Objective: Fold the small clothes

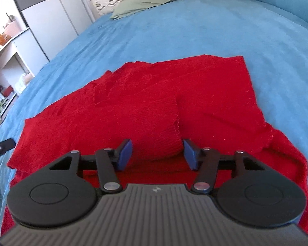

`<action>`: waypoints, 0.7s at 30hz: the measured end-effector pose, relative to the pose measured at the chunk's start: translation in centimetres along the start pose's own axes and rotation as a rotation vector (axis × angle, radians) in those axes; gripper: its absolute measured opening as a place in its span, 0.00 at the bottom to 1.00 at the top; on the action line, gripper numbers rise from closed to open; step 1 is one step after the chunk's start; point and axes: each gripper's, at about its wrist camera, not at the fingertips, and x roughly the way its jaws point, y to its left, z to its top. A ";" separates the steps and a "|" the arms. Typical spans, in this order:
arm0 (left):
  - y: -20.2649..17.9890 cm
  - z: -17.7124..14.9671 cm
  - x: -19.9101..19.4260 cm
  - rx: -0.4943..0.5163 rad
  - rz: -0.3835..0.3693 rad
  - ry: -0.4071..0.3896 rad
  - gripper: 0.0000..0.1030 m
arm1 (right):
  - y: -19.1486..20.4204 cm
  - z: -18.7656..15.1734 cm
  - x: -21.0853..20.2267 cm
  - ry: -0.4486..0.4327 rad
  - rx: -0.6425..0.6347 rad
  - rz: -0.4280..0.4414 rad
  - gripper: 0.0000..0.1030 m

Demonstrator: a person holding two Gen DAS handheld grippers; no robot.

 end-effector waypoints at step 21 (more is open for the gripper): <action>1.1 0.0 -1.2 0.036 0.008 -0.003 0.92 | 0.8 5.2 -3.1 -0.134 -0.201 -0.101 0.22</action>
